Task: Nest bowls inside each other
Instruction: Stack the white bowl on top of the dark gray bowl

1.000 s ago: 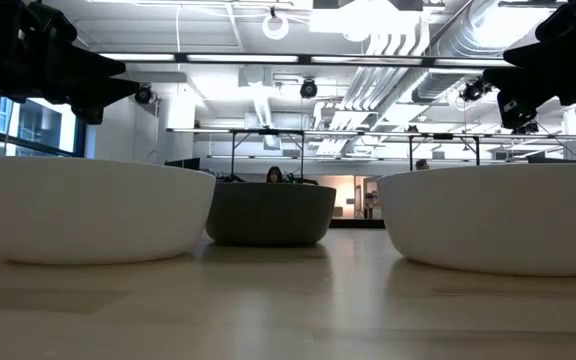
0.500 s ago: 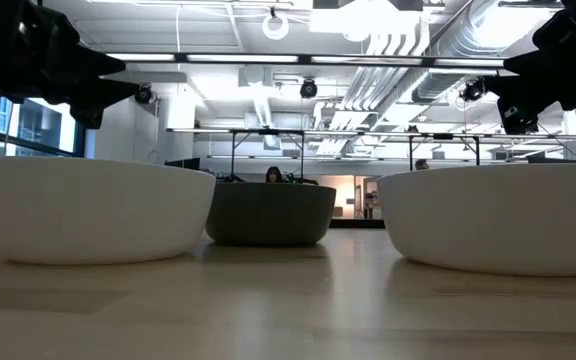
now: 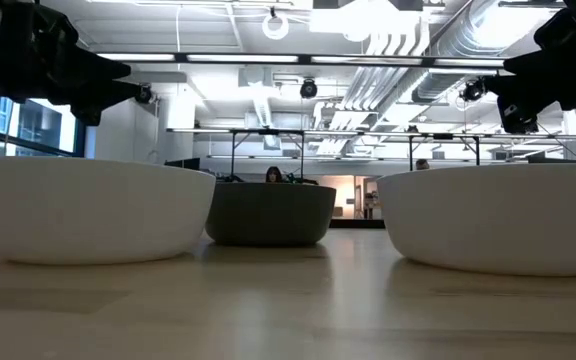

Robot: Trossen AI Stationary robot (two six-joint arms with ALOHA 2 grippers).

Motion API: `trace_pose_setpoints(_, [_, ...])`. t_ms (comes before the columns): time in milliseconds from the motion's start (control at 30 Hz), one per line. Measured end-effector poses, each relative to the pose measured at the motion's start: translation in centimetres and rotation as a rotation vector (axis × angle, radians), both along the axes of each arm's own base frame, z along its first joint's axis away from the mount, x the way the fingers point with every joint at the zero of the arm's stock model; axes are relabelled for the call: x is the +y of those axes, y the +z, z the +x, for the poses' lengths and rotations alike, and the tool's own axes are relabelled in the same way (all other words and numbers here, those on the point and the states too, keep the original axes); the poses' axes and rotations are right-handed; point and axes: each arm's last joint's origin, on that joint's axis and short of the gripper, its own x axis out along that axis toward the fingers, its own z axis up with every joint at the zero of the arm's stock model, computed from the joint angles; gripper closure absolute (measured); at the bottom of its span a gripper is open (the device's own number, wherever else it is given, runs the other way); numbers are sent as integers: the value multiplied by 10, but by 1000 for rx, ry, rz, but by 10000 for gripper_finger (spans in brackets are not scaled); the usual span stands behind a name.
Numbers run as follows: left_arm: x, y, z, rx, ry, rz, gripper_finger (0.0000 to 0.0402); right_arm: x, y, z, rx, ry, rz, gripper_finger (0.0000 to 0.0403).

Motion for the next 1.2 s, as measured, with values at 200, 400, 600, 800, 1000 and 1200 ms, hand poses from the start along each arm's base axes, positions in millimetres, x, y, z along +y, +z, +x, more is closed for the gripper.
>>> trace_pose_setpoints(200, [0, 0, 0, 17, 2, 56, 186, 0, 0, 0, -1, -16, 0, 267])
trace_pose_setpoints(400, [0, 0, 0, -9, -12, -32, 186, -1, 0, 0, 11, -21, 137, 267])
trace_pose_setpoints(600, [-2, 0, 1, -20, -87, -83, 186, -1, 9, -1, -19, -17, 275, 267])
trace_pose_setpoints(800, [-2, 2, 1, -40, -89, -53, 186, -2, 31, -6, -90, -16, 194, 267])
trace_pose_setpoints(1000, [-2, 10, 0, -114, -84, -37, 186, -12, 70, -17, -40, -325, 231, 267])
trace_pose_setpoints(1200, [-2, 10, 0, -123, -80, -51, 186, -22, 121, -33, 111, -686, 275, 267])
